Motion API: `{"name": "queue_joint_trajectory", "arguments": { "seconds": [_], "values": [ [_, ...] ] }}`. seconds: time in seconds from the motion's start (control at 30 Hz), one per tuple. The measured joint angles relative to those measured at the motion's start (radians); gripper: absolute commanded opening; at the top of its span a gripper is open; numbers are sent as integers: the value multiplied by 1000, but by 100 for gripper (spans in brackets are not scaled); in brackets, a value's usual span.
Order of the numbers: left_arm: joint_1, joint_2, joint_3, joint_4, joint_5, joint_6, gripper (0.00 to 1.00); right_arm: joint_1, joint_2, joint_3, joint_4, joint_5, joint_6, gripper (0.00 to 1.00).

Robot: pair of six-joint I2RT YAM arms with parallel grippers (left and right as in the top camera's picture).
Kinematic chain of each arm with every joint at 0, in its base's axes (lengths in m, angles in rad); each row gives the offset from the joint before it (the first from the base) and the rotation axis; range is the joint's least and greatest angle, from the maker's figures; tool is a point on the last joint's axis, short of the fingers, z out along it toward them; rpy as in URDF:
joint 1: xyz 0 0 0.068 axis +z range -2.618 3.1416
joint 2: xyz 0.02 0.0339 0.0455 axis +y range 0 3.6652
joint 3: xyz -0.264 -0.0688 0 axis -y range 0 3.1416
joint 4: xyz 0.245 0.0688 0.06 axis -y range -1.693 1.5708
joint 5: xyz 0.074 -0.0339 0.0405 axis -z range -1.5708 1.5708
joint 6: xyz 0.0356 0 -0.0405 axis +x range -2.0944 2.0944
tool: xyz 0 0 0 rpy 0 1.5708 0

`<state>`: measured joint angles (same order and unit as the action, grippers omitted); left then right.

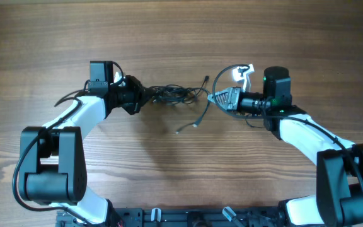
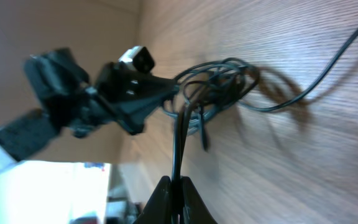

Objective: Untangle cables

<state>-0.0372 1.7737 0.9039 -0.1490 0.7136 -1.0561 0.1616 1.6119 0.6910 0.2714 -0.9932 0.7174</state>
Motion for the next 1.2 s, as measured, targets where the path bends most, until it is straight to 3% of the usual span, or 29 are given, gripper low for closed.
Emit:
{"name": "queue_joint_trajectory", "arguments": {
  "seconds": [0.07, 0.17, 0.3, 0.43, 0.53, 0.73, 1.03, 1.1, 1.13, 1.2],
  "values": [
    [0, 0, 0, 0, -31, 134, 11, -2, 0, 0, 45, -18, 69, 4],
    [-1, 0, 0, 8, -55, 245, 15, -2, 0, 0, 64, -4, 114, 4],
    [-14, 0, 0, 39, -72, 344, 24, -2, 0, 0, 67, 73, 171, 4],
    [-68, 0, 0, 93, -81, 435, 48, -2, 0, 0, 74, 120, 287, 5],
    [-101, 0, 0, 111, -73, 469, 52, -2, 0, 0, 75, 125, 354, 5],
    [-153, 0, 2, 75, -70, 479, 50, -2, 0, 0, 76, 127, 402, 6],
    [-282, 0, 8, -96, -338, 413, 55, -2, 0, 0, 76, 127, 405, 5],
    [-316, -3, 10, -120, -379, 406, 39, -2, 0, 0, 76, 127, 404, 5],
    [-333, -4, 11, -123, -397, 400, 19, -2, 0, 0, 75, 127, 389, 5],
    [-364, -4, 11, -128, -447, 394, 14, -2, 0, 0, 66, 127, 361, 5]
  ]
}}
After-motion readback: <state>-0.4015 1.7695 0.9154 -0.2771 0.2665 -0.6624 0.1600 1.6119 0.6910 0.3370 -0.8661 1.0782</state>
